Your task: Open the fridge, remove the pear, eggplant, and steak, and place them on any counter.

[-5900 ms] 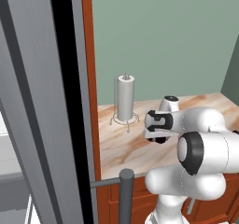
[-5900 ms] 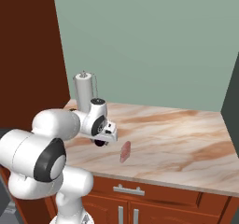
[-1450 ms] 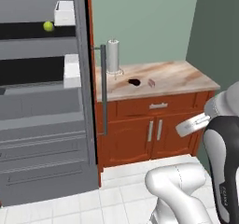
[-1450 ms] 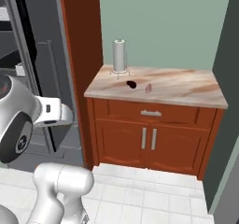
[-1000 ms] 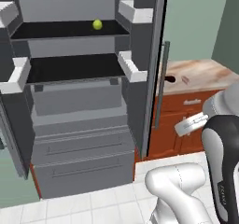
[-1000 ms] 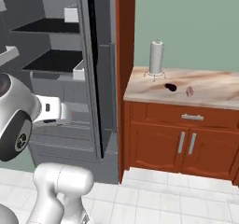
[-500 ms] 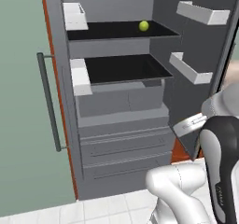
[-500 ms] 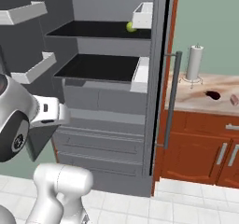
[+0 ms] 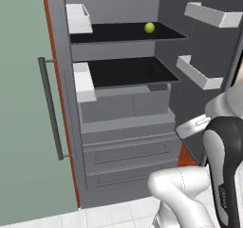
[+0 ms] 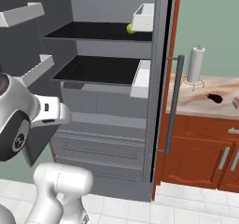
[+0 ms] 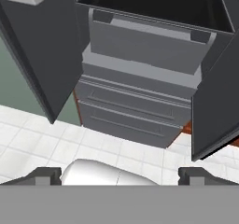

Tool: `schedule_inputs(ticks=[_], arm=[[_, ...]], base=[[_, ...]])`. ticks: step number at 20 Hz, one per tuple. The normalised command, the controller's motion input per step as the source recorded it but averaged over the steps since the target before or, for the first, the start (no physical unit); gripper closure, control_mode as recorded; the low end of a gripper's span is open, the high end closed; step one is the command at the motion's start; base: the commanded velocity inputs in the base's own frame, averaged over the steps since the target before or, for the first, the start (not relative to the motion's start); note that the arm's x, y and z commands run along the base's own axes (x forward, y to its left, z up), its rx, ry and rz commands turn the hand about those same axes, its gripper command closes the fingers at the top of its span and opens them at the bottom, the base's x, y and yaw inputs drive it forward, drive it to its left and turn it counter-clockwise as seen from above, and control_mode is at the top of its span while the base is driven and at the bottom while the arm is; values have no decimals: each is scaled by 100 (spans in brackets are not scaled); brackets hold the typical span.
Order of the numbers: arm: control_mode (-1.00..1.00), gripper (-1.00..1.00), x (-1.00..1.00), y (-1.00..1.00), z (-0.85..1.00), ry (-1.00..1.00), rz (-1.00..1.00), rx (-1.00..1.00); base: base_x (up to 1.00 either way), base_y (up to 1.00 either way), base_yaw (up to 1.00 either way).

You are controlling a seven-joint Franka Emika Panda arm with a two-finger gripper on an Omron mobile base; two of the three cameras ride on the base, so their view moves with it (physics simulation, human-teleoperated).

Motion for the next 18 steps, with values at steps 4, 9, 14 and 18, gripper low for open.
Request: schedule_inputs(ticks=[4, 9, 14, 18], arm=[[100, -100, 0, 0, 0, 0, 0, 0], [100, -100, 0, 0, 0, 0, 0, 0], [100, -100, 0, 0, 0, 0, 0, 0], [100, -100, 0, 0, 0, 0, 0, 0]], base=[[90, 4, 0], [100, 5, 0], [100, 0, 0], [94, 0, 0]])
